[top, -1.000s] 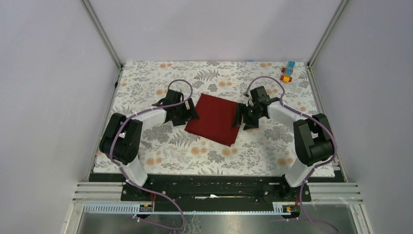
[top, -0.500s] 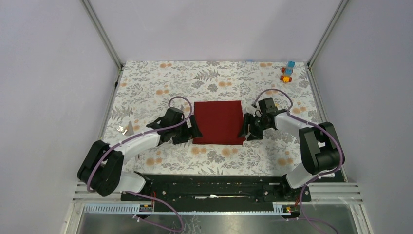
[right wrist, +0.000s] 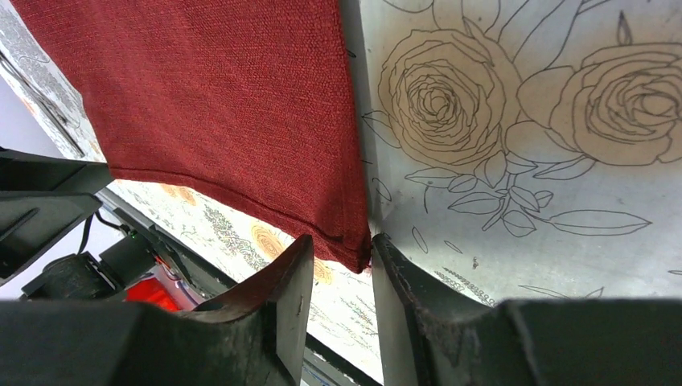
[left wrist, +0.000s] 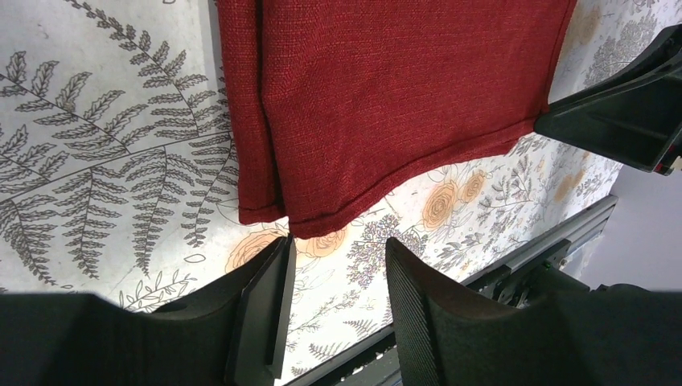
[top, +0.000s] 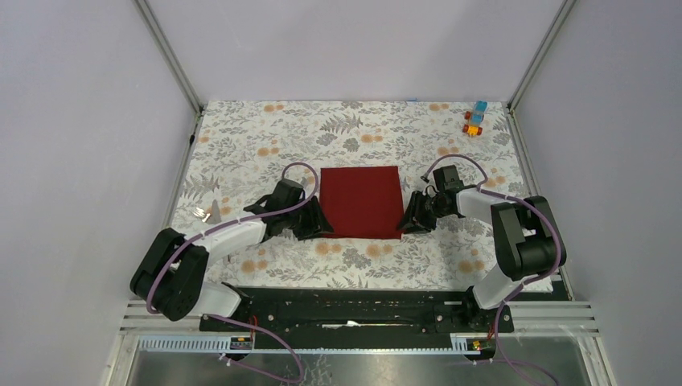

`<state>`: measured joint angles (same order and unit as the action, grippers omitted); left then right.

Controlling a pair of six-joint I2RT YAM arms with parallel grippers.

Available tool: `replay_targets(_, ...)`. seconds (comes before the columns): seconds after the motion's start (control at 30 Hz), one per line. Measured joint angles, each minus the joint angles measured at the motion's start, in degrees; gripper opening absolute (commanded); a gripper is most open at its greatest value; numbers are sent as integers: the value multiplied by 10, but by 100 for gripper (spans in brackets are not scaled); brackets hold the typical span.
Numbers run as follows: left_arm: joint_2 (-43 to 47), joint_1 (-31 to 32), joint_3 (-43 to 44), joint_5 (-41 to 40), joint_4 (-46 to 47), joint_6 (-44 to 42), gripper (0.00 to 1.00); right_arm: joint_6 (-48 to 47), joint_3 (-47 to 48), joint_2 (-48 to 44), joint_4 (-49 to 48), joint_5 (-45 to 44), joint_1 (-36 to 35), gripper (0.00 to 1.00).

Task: Fold the napkin into a case and place the utensils inside
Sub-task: Smooth out the square-folded napkin from the folded napkin.

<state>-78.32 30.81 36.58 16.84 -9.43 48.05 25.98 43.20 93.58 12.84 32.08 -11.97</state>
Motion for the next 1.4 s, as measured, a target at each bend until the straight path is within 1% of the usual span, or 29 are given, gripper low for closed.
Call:
replay_targets(0.1,-6,0,0,-2,2,0,48,1,-1,3,-5,4,0,37)
replay_targets(0.3,-25,0,0,-5,5,-4,45,4,-7,4,-12,4,1,28)
replay_targets(0.43,-38,0,0,-6,5,-7,41,5,-9,4,-15,4,1,26)
replay_targets(0.53,-40,0,0,-6,5,-9,37,9,-11,4,-16,4,1,23)
replay_targets(0.6,-40,0,0,-7,6,-11,33,9,-12,3,-16,3,1,20)
replay_targets(0.7,-40,0,0,-8,7,-13,23,9,-14,3,-15,4,1,15)
replay_targets(0.8,-40,0,0,-8,7,-14,18,9,-14,2,-15,4,1,9)
replay_targets(0.87,-40,0,0,-8,7,-15,5,9,-15,-2,-13,4,2,5)
replay_targets(0.9,-40,0,0,-8,6,-14,3,9,-15,-5,-12,4,1,3)
replay_targets(0.97,-37,0,0,-8,5,-14,2,9,-15,-12,-10,4,1,0)
replay_targets(1.2,4,1,3,-17,-16,-13,0,9,-15,-43,10,6,1,0)
replay_targets(1.4,20,1,6,-26,-29,-15,0,9,-15,-50,18,16,1,0)
